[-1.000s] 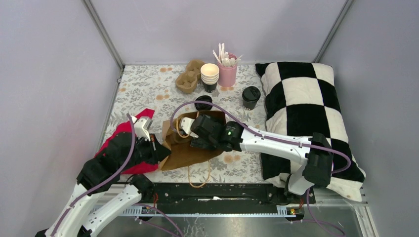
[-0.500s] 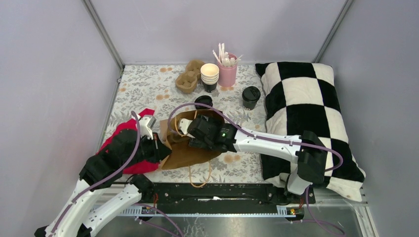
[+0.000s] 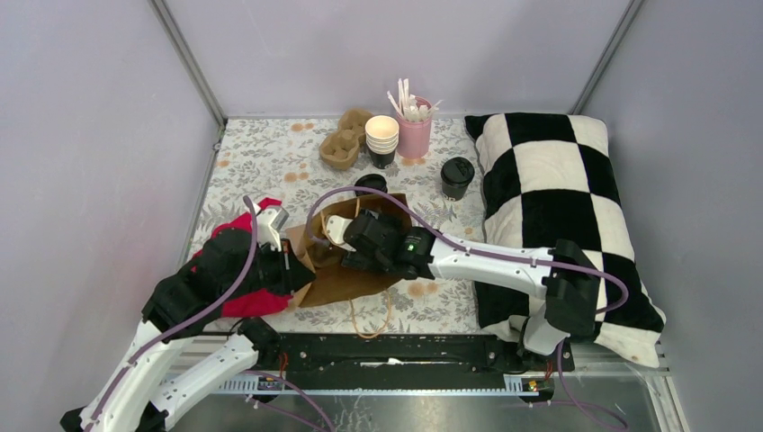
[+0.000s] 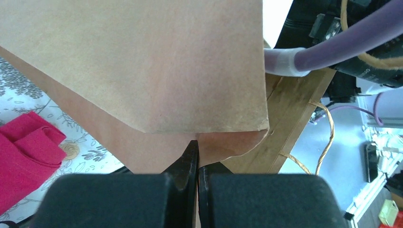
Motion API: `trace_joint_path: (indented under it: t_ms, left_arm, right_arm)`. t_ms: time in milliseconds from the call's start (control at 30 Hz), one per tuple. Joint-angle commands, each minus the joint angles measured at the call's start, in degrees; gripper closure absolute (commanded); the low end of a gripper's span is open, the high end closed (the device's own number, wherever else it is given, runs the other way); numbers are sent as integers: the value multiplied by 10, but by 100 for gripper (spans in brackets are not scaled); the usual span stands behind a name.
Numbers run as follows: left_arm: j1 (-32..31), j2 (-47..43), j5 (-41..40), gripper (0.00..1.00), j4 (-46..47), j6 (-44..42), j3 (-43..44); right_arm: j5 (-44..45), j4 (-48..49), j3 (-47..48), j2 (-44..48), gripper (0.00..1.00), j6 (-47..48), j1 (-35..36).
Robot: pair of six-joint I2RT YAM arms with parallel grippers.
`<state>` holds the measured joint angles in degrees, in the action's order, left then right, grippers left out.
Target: Pack the takeout coffee
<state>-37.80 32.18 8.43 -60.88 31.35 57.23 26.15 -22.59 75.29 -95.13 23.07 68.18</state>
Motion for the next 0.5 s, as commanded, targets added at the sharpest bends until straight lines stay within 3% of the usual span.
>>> trace_joint_path:
  t_ms: [0,200,467]
  left_arm:
    - [-1,2,69,100,0,-3,31]
    - [-1,-4,128,100,26,17,4]
    - [-1,-16,105,100,18,17,-9]
  right_arm:
    - [-20,-21,-21,60,41,-12,-5]
    - [-58,-51,-31,92,41,-27,-1]
    - [-61,-69,-44,77,41,-35,0]
